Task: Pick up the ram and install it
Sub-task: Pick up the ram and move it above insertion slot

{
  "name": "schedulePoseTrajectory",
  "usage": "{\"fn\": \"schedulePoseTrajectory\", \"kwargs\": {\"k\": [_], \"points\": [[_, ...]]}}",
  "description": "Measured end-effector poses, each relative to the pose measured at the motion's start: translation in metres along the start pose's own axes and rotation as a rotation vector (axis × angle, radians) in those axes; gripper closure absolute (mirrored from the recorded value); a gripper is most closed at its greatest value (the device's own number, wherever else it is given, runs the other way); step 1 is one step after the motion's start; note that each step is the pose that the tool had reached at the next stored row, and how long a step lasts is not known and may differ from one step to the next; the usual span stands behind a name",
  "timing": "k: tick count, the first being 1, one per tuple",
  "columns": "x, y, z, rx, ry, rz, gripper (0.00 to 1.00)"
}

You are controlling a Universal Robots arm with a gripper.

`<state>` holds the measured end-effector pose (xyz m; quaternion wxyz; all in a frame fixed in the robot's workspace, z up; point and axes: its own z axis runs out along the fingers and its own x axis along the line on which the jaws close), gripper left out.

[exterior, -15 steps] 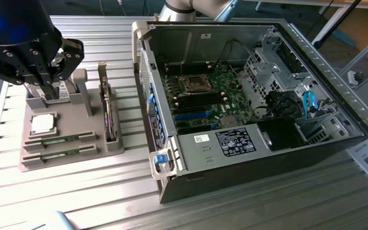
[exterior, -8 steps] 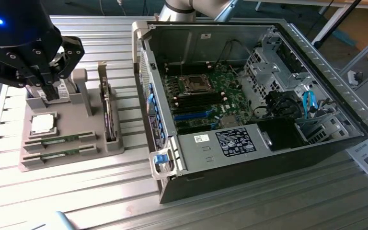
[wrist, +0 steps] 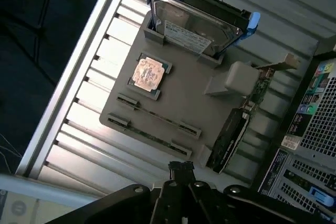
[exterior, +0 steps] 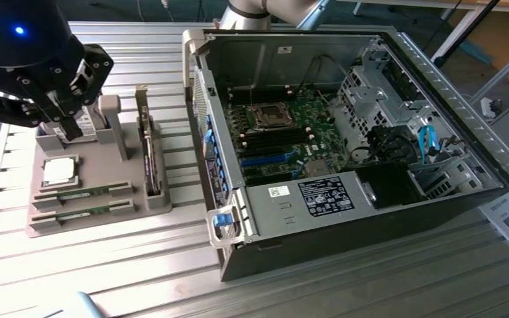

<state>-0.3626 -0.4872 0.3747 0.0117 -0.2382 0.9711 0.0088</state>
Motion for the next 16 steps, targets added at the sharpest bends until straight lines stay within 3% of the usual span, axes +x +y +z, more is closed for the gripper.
{"fn": "schedulePoseTrajectory", "kwargs": {"k": [5, 12, 16], "points": [[0.0000, 0.0000, 0.0015, -0.0043, 0.0018, -0.159, 0.90], [0.0001, 0.0000, 0.0026, -0.0077, 0.0033, -0.285, 0.90], [0.0001, 0.0000, 0.0035, -0.0104, 0.0045, -0.385, 0.90]]}}
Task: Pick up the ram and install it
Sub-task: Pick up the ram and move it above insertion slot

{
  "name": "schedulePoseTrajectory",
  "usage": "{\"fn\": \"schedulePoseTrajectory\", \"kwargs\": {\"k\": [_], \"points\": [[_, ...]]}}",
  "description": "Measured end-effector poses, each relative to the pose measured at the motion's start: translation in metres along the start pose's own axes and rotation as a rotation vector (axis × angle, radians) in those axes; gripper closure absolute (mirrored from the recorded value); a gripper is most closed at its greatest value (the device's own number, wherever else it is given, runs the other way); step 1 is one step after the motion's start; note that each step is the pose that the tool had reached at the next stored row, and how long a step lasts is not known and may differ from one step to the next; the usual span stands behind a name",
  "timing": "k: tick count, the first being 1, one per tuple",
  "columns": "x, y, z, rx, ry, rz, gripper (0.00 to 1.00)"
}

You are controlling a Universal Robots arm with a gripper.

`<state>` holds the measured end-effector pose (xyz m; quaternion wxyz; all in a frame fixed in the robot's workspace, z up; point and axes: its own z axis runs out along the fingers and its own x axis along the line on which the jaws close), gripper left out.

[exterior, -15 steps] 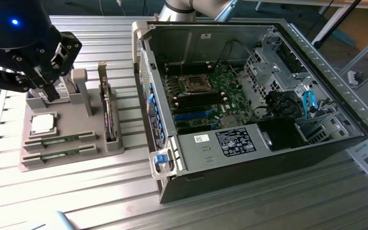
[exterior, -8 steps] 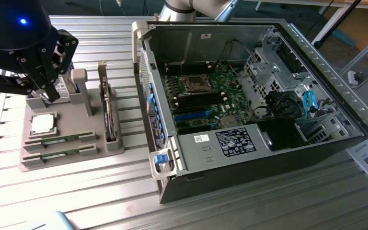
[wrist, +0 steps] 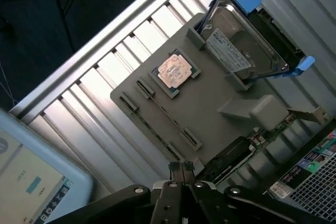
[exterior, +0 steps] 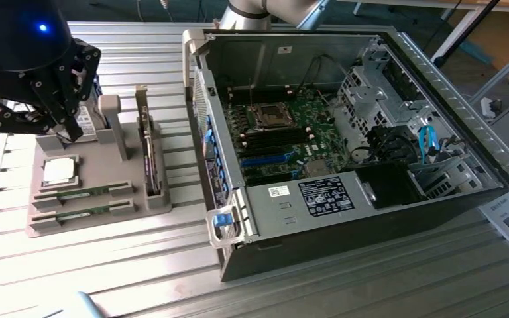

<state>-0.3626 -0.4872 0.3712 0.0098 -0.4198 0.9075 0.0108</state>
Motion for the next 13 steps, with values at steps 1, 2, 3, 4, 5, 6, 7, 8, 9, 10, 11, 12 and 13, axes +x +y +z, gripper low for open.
{"fn": "schedulePoseTrajectory", "kwargs": {"k": [1, 2, 3, 4, 5, 6, 7, 8, 9, 10, 11, 12, 13], "points": [[0.0000, 0.0000, 0.0004, -0.0009, 0.0003, -0.035, 0.90], [0.0000, 0.0000, 0.0007, -0.0018, 0.0007, -0.068, 0.90], [0.0000, 0.0000, 0.0010, -0.0027, 0.0012, -0.101, 0.90], [0.0000, 0.0000, 0.0014, -0.0038, 0.0015, -0.141, 0.90], [0.0000, 0.0000, 0.0015, -0.0043, 0.0018, -0.161, 0.90], [0.0000, 0.0000, 0.0016, -0.0047, 0.0020, -0.175, 0.90], [0.0000, 0.0000, 0.0021, -0.0059, 0.0025, -0.221, 0.90], [0.0000, 0.0000, 0.0023, -0.0066, 0.0028, -0.246, 0.90], [0.0000, 0.0000, 0.0025, -0.0072, 0.0030, -0.267, 0.90], [0.0001, 0.0000, 0.0030, -0.0085, 0.0036, -0.317, 0.90], [0.0001, -0.0001, 0.0034, -0.0095, 0.0040, -0.352, 0.90], [0.0001, 0.0000, 0.0037, -0.0104, 0.0043, -0.386, 0.90], [0.0001, 0.0000, 0.0039, -0.0110, 0.0046, -0.409, 0.90]]}}
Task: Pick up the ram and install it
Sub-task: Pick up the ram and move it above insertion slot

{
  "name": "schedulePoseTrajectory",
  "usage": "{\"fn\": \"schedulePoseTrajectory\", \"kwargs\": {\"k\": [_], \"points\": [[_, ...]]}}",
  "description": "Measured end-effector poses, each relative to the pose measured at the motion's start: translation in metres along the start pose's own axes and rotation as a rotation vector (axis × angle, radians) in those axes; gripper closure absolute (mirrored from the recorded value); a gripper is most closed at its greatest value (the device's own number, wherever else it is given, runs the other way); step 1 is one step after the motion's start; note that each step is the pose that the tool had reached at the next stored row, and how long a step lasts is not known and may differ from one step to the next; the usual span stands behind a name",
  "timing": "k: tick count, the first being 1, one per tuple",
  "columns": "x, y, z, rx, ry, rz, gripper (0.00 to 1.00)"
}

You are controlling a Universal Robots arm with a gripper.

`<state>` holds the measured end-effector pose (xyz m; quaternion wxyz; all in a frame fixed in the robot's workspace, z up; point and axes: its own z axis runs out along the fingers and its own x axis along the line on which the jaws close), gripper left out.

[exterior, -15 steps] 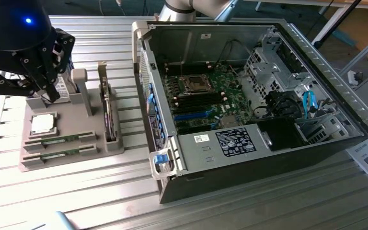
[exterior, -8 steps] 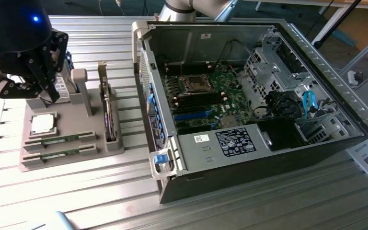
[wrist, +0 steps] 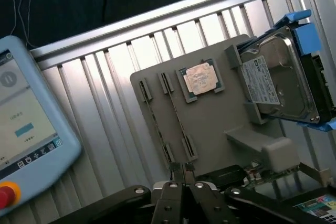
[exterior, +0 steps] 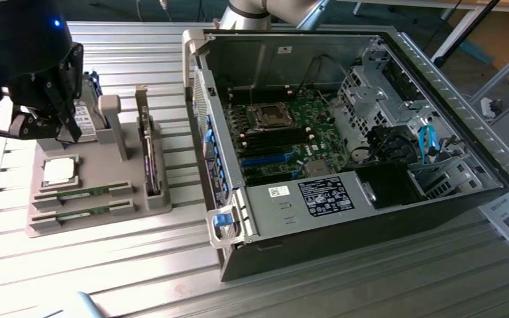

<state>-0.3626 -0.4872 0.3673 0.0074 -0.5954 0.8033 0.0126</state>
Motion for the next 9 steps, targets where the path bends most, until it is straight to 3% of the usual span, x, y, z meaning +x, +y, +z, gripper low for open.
{"fn": "schedulePoseTrajectory", "kwargs": {"k": [4, 9], "points": [[0.0000, 0.0000, 0.0008, -0.0023, 0.0010, -0.084, 0.90], [0.0001, -0.0001, 0.0025, -0.0070, 0.0030, -0.260, 0.90]]}}
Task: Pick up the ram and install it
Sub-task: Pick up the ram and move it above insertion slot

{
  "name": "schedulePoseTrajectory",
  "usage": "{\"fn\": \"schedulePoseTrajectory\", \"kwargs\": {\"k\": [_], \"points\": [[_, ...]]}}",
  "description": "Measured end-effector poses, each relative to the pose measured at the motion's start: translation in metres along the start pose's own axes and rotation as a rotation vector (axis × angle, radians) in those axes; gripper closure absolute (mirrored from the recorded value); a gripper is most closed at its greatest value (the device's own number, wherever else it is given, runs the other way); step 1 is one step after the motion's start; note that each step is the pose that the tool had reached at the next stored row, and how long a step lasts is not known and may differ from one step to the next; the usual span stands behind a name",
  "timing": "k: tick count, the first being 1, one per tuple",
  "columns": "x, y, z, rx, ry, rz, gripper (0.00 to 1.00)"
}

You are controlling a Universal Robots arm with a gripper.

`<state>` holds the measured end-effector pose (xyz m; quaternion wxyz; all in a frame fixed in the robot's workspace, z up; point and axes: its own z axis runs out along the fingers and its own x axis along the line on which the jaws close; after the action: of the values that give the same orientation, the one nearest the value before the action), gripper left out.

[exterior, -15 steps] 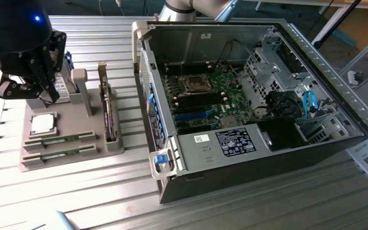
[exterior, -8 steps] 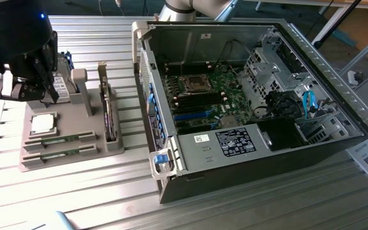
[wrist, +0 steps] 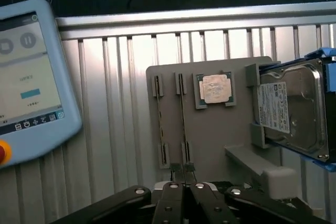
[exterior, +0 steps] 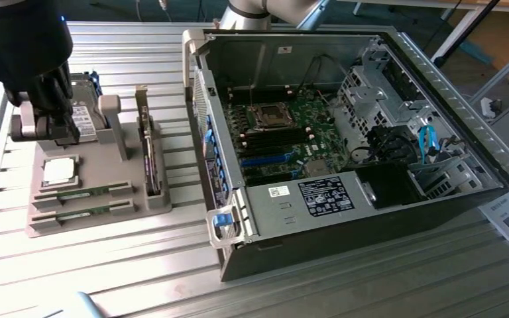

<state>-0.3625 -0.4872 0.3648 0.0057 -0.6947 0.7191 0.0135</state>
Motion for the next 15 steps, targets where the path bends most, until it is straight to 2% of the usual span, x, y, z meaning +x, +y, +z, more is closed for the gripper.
{"fn": "schedulePoseTrajectory", "kwargs": {"k": [1, 3, 8, 12, 13, 14, 15], "points": [[0.0000, 0.0000, 0.0004, -0.0009, 0.0003, -0.033, 0.90], [0.0000, 0.0001, 0.0005, -0.0017, 0.0007, -0.064, 0.90], [0.0000, 0.0000, 0.0005, -0.0018, 0.0007, -0.067, 0.90], [0.0000, 0.0000, 0.0005, -0.0018, 0.0007, -0.067, 0.64], [0.0000, 0.0000, 0.0005, -0.0018, 0.0008, -0.067, 0.64], [0.0000, 0.0000, 0.0005, -0.0018, 0.0007, -0.067, 0.58], [0.0000, 0.0000, 0.0006, -0.0019, 0.0009, -0.067, 0.58]]}}
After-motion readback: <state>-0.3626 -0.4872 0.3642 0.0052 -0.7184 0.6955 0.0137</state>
